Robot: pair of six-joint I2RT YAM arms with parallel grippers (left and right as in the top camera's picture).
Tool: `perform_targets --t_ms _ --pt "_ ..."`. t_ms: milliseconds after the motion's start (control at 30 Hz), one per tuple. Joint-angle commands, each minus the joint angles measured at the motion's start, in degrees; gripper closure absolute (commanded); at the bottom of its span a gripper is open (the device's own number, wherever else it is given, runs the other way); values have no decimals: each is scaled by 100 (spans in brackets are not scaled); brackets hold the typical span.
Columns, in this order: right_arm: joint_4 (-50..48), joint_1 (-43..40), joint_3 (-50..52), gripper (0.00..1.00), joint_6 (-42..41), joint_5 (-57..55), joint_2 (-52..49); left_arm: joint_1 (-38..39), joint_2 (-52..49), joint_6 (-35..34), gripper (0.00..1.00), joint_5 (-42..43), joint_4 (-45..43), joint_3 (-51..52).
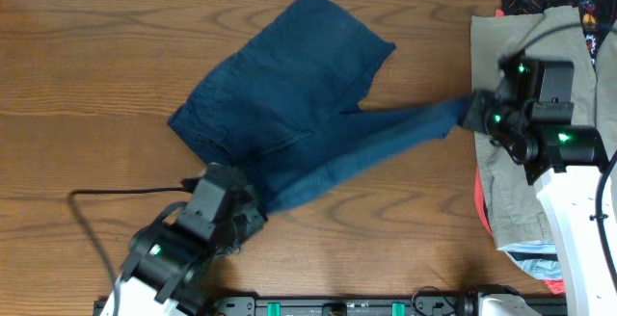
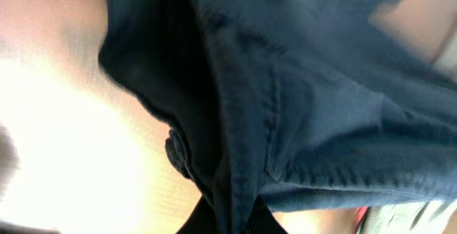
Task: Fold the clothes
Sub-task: 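Lift the shorts' near edge with both grippers and fold it away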
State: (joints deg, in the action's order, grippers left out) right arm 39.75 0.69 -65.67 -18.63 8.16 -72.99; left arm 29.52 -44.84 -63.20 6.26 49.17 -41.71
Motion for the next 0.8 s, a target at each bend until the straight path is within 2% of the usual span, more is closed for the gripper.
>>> perform_targets --t_ms 0,167,400,600,767 --pt "-597 262 -308 99 291 -367 -105 -234 192 -208 94 -1602 -326 24" --pt "-1692 706 -328 99 310 -367 -476 -741 -131 -142 94 -1740 -1025 24" --pt "-3351 1095 -332 99 461 -367 -1257 -1567 -1113 448 94 -1725 -1895 24" --pt "-4789 1351 -332 99 682 -361 -2065 -2297 -1926 446 94 -1725 -2660 24" --pt "-5936 1624 -334 99 933 -365 -2881 -2592 -2487 446 94 -1725 -3324 24"
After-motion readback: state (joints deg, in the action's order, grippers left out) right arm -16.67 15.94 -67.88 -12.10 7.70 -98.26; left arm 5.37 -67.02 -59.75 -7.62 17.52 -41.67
